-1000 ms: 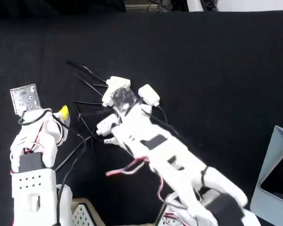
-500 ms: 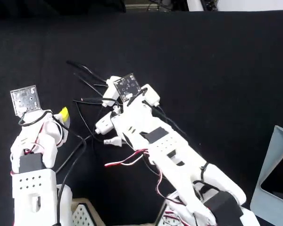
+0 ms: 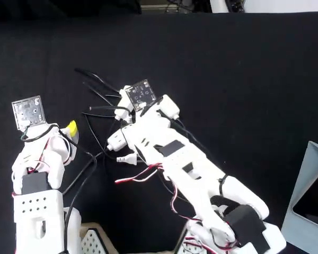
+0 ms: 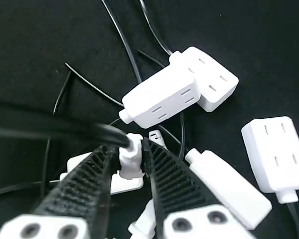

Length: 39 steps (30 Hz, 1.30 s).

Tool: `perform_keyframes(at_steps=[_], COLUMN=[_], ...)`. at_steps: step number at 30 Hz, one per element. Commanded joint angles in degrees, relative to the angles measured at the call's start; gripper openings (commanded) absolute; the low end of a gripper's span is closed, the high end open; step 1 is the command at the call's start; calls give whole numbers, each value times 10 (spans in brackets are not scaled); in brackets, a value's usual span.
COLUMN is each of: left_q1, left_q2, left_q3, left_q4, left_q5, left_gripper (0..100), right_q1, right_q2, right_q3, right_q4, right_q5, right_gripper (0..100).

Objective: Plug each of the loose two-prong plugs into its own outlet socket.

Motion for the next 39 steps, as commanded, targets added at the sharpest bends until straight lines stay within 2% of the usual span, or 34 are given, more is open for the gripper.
perform_keyframes(at_steps=[1,19,25,31,39], left_q1=[-3,-3,-3,-3,-3], left_q2=[-8,-8,-8,-8,-8], left_q3=[-3,-3,-3,-3,-3], left_q4=[-11,-11,-11,-11,-11], left_q5=[4,4,4,4,4], left_gripper=[223,224,223,223,223], right_q1=[-13,-34,-33,-34,-33], right_q2=[7,60,60,69,124], right_q3=[-34,-36,-51,-56,-80], right_q4=[-11,-10,61,68,86], right_q5=[1,25,25,25,82], right_gripper=[11,11,12,12,12])
